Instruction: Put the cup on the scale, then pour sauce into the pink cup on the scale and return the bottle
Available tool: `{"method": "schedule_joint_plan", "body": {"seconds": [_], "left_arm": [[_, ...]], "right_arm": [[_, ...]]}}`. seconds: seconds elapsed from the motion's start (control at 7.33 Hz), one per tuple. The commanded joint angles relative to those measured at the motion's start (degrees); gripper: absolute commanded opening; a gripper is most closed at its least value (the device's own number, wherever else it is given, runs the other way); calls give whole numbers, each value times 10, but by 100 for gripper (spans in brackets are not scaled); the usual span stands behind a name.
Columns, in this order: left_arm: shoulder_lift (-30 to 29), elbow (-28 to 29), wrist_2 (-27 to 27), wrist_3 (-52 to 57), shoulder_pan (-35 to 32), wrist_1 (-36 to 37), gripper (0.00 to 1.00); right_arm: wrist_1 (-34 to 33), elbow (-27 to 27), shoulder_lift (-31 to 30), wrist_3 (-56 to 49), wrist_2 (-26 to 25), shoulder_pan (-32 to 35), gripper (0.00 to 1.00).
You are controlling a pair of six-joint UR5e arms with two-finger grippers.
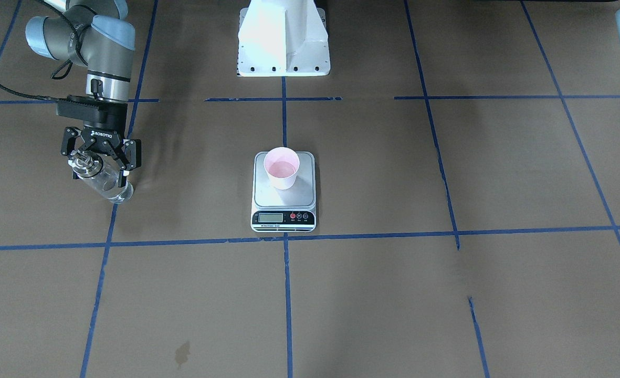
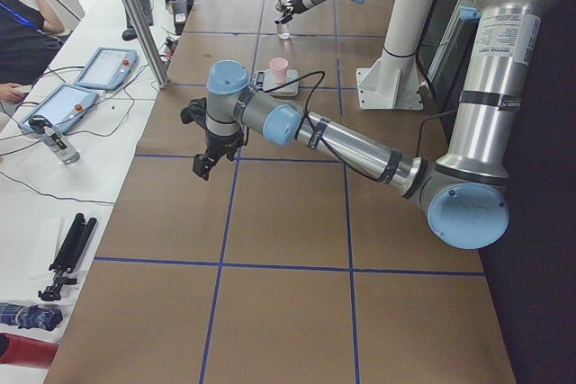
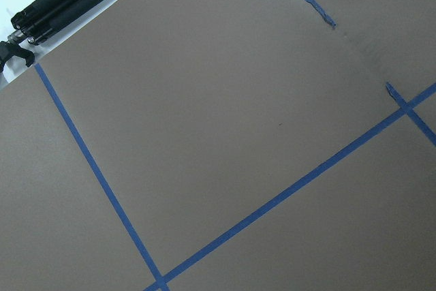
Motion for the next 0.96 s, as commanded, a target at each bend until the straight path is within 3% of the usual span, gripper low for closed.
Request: {"method": "schedule_joint_plan", "body": {"seconds": [0.0, 0.82], "left_arm": [[-1, 0, 0, 0, 0, 1, 100], [-1, 1, 0, 0, 0, 1, 100]], "right_arm": [[0, 9, -4, 2, -1, -6, 100], [0, 45, -51, 22, -7, -30, 100]]}}
